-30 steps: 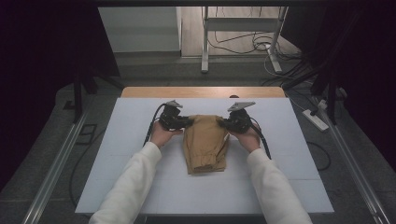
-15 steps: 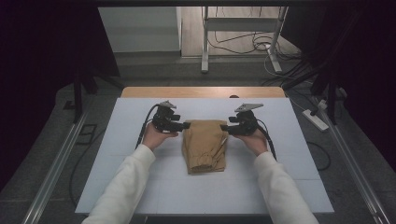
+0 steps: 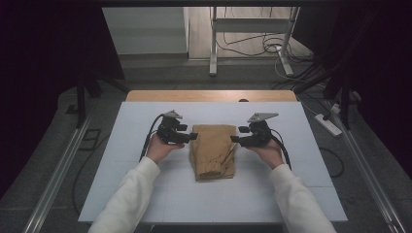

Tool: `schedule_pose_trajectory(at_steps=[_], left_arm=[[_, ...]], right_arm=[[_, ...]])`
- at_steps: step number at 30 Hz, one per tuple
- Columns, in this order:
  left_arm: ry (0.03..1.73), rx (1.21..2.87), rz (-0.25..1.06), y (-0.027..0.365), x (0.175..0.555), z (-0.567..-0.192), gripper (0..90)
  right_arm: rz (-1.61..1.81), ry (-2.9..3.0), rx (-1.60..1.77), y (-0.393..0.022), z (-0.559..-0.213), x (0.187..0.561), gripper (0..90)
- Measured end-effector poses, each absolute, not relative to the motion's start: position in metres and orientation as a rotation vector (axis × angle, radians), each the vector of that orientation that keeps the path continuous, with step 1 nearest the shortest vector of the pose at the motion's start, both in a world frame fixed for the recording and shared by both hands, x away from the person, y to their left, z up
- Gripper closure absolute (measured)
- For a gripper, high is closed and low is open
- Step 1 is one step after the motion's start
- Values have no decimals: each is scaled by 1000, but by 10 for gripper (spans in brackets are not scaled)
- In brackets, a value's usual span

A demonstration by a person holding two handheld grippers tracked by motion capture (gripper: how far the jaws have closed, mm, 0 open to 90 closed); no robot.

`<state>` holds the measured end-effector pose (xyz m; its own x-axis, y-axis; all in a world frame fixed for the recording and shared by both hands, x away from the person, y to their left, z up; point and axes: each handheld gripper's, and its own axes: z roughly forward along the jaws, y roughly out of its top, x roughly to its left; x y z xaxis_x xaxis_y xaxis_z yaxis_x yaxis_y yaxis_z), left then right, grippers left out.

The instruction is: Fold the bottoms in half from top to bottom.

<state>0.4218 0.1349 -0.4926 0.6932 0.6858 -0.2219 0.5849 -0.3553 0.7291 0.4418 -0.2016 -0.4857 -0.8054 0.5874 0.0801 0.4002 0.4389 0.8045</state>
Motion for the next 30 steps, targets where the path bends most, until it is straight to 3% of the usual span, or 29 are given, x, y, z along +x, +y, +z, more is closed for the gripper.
schedule_pose_trajectory(at_steps=[21, 30], left_arm=[[950, 2062, 150, 160, 345, -500, 276], [1020, 2047, 176, 186, 322, -508, 255]], right_arm=[[1313, 2435, 856, -242, -486, 374, 369], [1304, 2418, 893, -270, -492, 352, 366]])
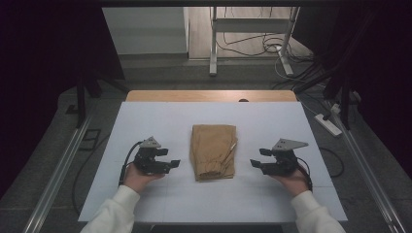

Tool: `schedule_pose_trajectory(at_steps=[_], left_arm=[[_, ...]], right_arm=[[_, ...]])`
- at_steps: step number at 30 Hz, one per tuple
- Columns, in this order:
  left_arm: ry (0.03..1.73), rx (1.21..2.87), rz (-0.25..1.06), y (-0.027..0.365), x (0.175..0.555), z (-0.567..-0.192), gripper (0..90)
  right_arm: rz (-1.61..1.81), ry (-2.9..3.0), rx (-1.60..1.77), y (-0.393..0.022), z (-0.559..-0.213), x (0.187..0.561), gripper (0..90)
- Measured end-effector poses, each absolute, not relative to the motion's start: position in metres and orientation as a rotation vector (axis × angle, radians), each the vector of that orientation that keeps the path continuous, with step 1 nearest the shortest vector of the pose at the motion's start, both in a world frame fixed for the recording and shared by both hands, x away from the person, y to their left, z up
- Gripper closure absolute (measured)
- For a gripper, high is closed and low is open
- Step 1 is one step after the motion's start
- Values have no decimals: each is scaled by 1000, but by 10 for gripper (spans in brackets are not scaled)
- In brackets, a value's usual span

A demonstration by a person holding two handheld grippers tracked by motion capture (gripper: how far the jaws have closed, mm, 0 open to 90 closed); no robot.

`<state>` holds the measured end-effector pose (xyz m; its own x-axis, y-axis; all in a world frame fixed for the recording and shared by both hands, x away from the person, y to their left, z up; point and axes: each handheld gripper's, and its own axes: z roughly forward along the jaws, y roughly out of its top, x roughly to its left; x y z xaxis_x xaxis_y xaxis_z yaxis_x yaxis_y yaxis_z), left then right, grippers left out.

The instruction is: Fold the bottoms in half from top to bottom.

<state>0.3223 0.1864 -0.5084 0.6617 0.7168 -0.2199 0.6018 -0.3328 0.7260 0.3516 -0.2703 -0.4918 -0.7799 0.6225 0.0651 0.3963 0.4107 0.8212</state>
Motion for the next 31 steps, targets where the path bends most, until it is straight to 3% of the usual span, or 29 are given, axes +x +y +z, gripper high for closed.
schedule_pose_trajectory(at_steps=[11, 31], left_arm=[[1052, 2032, 188, 208, 298, -513, 252], [1057, 2027, 205, 215, 295, -513, 252]], right_arm=[[1295, 2387, 921, -303, -498, 333, 365], [1267, 2401, 905, -304, -501, 331, 355]])
